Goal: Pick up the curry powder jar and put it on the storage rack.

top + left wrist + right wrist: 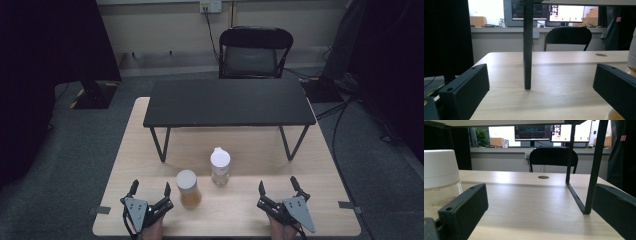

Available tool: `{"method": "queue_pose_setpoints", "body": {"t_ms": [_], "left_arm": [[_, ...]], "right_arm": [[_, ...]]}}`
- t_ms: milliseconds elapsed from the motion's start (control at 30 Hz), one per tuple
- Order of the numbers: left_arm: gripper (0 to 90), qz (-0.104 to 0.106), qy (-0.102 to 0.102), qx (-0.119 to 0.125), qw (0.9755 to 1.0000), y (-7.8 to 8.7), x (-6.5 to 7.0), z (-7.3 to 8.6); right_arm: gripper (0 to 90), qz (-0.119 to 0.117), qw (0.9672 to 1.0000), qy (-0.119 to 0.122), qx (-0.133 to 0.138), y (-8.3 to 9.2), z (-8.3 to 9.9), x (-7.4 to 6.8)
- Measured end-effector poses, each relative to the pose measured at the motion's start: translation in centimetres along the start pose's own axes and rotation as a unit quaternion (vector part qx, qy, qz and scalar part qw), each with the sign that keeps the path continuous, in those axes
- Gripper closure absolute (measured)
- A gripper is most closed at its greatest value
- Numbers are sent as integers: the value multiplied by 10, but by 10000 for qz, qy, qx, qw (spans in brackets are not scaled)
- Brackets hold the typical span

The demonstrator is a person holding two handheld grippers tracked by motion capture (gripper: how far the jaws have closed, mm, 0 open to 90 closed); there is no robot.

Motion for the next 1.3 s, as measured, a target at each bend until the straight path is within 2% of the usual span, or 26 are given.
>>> {"method": "queue_pose_setpoints", "body": {"t_ms": [1033,1167,1200,1300], "left_arm": [[0,35,-3,3,10000,0,-1,0],[3,22,22,18,10000,1,0,0],[3,-5,25,91,10000,2,0,2],[3,54,33,78,9999,2,-2,2]], "right_arm": [[0,15,10000,2,3,0,0,0],[0,15,10000,1,1,0,0,0],[0,15,10000,1,2,0,0,0],[0,15,10000,1,2,0,0,0]]}}
Point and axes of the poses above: each handheld gripper's, and its own axes: y roughly backward along the jaws, z roughly out of its underside, x roughly to its right, the point moved 2 cm from there along -y, roughly forward along the jaws, and after that the axes turned 1 degree about z, right-handed, at the moved point
